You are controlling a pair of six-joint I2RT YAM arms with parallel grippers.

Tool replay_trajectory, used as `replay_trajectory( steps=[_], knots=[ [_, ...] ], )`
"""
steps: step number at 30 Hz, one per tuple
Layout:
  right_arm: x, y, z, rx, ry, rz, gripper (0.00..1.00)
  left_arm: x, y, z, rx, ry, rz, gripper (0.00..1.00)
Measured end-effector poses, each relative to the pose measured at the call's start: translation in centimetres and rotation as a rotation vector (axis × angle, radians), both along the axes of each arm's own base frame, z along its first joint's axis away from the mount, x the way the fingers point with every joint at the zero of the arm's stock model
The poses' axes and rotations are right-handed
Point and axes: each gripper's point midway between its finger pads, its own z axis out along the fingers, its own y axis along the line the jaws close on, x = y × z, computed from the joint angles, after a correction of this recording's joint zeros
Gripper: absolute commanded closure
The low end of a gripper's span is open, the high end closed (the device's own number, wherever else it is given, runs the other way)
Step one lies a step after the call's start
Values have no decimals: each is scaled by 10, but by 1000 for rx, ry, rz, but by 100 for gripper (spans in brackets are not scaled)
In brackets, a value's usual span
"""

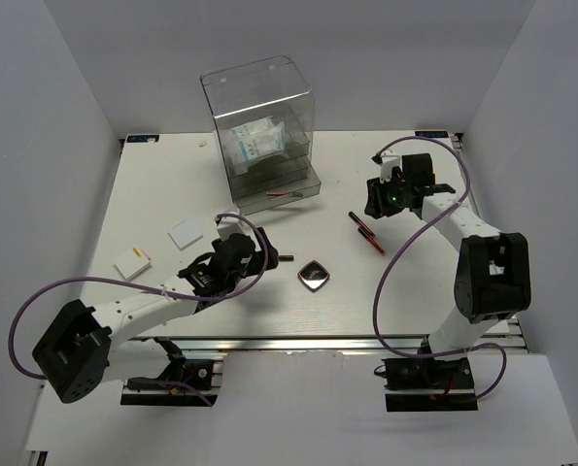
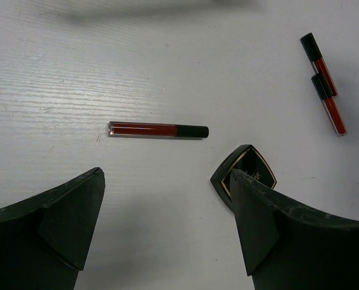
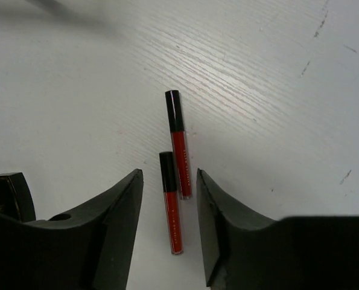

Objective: Organize the makeup

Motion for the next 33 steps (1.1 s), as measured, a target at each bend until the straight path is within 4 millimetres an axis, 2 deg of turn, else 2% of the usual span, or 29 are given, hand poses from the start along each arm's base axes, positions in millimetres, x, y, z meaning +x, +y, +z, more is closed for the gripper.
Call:
replay_trajectory(
  steps=[2,7,15,19,27,30,33],
  knots=[
    [0,-4,-3,-21,7,-23,48,1,-1,1,0,-2,-1,2],
    [9,-15,-15,-83,32,-61,43,2,-1,2,-1,-4,-1,2],
    [29,-24,-47,-176,97,-61,54,2,-1,2,1,-3,-2,2],
    [30,-17,-53,-185,116,-23,55,3,-2,-1,12,3,-4,2],
    [27,21,-45,-158,100,72,55,3,-2,-5,30,15,-8,2],
    [24,29,-53,-164,117,93,56,3,-2,-6,33,16,-8,2],
    [21,29,-65,-183,144,99,56,2,-1,-6,34,17,-8,2]
  ],
)
